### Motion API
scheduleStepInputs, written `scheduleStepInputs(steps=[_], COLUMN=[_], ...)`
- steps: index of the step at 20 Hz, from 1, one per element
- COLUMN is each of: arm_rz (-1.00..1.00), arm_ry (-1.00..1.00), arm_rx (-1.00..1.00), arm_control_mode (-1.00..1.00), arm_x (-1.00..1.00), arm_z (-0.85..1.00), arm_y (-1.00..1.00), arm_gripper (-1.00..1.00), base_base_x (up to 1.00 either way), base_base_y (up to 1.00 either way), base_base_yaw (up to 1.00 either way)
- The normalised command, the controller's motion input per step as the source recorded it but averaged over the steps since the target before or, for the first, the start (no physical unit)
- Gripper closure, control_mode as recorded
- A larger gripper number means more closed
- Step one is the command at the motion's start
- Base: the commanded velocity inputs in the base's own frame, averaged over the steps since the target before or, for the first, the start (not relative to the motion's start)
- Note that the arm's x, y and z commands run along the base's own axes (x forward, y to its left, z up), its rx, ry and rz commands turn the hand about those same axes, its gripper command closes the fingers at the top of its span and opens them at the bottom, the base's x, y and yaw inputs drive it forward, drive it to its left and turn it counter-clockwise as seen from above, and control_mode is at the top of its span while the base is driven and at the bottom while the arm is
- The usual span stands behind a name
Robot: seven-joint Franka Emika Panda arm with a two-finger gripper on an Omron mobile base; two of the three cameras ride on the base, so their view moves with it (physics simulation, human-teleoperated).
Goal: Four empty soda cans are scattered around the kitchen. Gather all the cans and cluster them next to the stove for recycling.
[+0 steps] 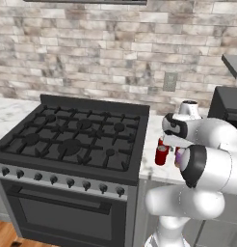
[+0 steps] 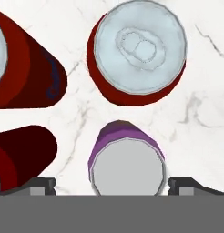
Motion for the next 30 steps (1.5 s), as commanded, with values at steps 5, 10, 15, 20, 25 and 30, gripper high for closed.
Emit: scheduleStepInputs(steps=[5,10,15,20,25,30], arm_rz=[0.0,0.0,0.0,0.0,0.0,-0.09], arm_ry=[0.07,0.11,0.14,-0.06,-0.29,-0.02], arm_rx=[0.0,0.0,0.0,0.0,-0.02,-0.02], arm_control_mode=[-1.0,-1.0,-1.0,-1.0,-1.0,-1.0], arm_x=[-0.14,-0.31,-0.47,-0.58,-0.63,-0.45], arm_z=[0.39,0.28,0.12,0.0,-0.01,0.06], arm_y=[0.03,0.1,0.18,0.26,0.26,0.27], arm_gripper=[-1.0,-1.0,-1.0,-1.0,-1.0,-1.0], base_base_x=[0.0,0.0,0.0,0.0,0.0,0.0], base_base_y=[0.0,0.0,0.0,0.0,0.0,0.0], base_base_yaw=[0.0,0.0,0.0,0.0,0.0,0.0])
